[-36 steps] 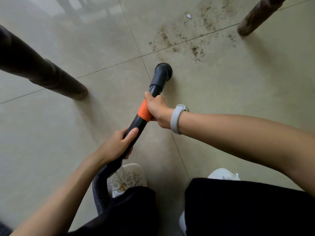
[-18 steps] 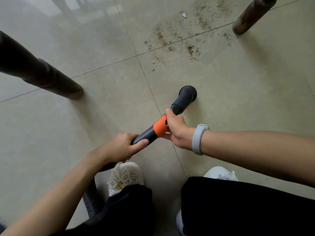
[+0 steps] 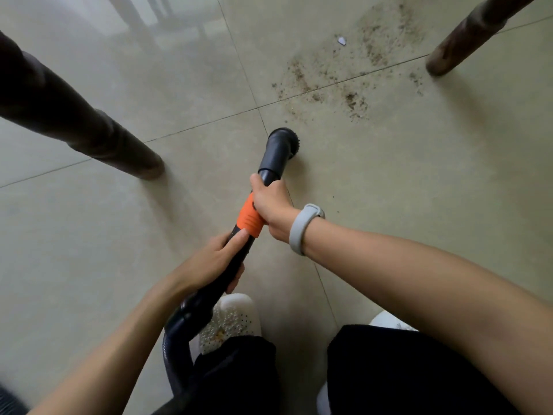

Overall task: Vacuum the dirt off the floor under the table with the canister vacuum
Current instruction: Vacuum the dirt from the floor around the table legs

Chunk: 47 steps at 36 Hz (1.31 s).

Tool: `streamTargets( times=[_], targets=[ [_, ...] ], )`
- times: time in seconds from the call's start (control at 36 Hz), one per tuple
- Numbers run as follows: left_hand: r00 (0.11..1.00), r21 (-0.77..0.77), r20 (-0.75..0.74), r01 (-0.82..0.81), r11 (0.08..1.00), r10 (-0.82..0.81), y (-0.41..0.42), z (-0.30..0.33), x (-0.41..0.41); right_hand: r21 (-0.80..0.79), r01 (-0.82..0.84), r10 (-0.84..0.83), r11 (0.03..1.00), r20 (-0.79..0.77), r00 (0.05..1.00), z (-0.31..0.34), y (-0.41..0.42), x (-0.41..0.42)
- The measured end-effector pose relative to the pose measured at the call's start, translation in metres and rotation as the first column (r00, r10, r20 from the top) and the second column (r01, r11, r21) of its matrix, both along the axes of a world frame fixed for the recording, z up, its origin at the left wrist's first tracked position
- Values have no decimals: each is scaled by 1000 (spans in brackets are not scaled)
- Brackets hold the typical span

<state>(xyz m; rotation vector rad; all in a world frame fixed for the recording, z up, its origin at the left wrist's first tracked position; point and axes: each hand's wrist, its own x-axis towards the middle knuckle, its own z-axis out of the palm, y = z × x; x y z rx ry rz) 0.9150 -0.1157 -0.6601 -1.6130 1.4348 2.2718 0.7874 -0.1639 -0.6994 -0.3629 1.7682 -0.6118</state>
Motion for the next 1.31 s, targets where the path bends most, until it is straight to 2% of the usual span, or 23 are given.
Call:
streamTargets(
  times=[0.28,0.42,0.58,0.86,1.03,1.14,1.31],
  targets=[
    [975,-141,114,-172,975,189,-51,-7,1,-46,-122,121,991,-12,993,1,-72,12],
    [972,-152,157,-150,977,174,-88,-6,-8,-95,-213,208,972,-65,976,12,-109,3],
    [976,-145,177,-104,984,129,-96,-13,-4,-92,-193,189,977,-50,981,8,-110,2],
    [980,-143,194,-10,990,38,-116,3,-19,-96,-40,40,995,-2,999,22,-120,-12],
    [974,-155,213,109,982,-74,-91,1,-4,-89,93,-90,992,43,995,11,-80,-11],
    [967,-95,199,179,979,-158,-66,3,13,-24,172,-169,985,90,982,3,-45,0],
    [942,-118,188,302,946,-278,-45,-4,30,33,263,-265,964,113,958,-12,-2,8]
  ],
)
